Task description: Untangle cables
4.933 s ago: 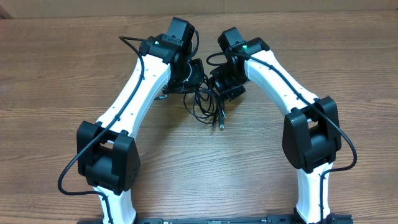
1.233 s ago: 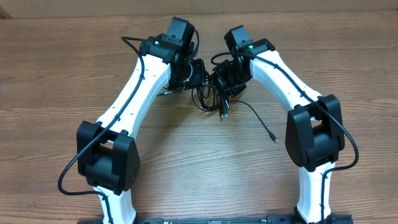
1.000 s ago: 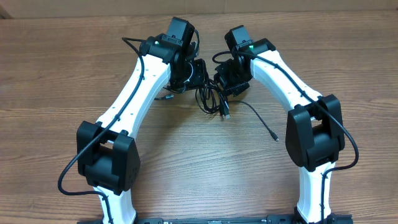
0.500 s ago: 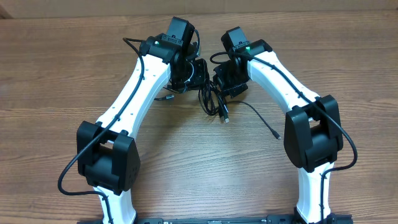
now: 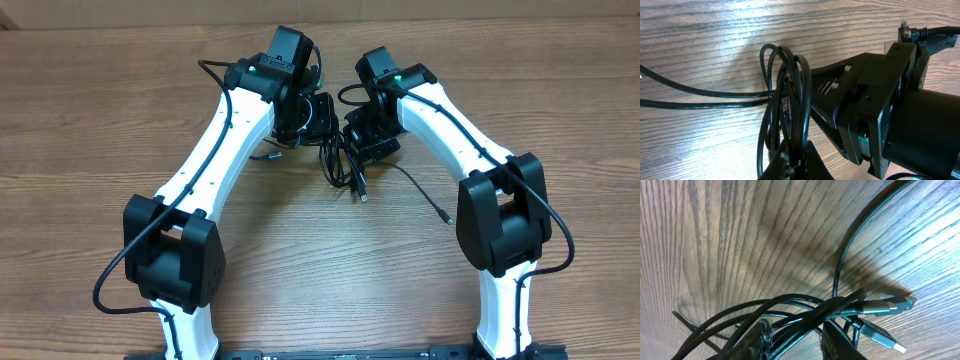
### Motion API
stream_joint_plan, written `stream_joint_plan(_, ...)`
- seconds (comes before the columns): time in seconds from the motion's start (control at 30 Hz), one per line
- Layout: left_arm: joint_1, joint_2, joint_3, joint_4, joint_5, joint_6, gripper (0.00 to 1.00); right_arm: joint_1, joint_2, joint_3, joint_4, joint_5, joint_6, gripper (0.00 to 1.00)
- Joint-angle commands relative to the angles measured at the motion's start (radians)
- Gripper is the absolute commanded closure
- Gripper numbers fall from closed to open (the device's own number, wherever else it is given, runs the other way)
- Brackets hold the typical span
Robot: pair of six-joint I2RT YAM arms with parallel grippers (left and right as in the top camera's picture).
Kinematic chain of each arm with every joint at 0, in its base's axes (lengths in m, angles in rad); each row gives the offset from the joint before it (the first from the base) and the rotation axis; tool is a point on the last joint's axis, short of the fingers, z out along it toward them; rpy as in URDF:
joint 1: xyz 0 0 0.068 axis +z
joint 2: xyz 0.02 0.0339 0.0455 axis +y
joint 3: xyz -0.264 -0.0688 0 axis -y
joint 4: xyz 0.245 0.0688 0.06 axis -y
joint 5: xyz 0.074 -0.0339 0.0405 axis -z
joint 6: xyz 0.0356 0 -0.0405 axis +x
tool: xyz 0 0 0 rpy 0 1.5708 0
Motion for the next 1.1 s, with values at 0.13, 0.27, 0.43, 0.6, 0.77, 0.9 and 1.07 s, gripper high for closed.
stream_joint_plan(0.13,-0.006,-0.011,0.001,0.011,0.017,-0.022,0.96,0.01,-0.014,-0.004,0.012,-0.06,0.033,0.67)
stream_joint_plan(0.27,-0.006,-0.011,0.0,0.011,0.017,-0.039,0.96,0.01,-0.014,-0.004,0.008,-0.061,0.063,0.62)
stream_joint_plan(0.43,-0.007,-0.011,0.0,0.011,0.024,-0.064,0.96,0.01,-0.014,-0.004,0.003,-0.061,0.13,0.56)
stream_joint_plan(0.6,-0.006,-0.011,0.0,0.016,0.056,-0.085,0.96,0.01,-0.014,-0.004,0.005,-0.06,0.137,0.64)
stream_joint_plan(0.77,-0.006,-0.011,0.0,0.028,0.113,-0.085,0.96,0.01,-0.014,-0.004,0.009,-0.043,0.163,0.72)
stream_joint_plan(0.9,-0.006,-0.011,0.0,0.034,0.123,-0.085,0.96,0.01,-0.014,-0.004,0.008,-0.014,0.162,0.74)
stream_joint_plan(1.07,-0.006,-0.011,0.001,0.033,0.121,-0.083,0.96,0.01,-0.014,-0.004,0.005,0.035,0.15,0.94)
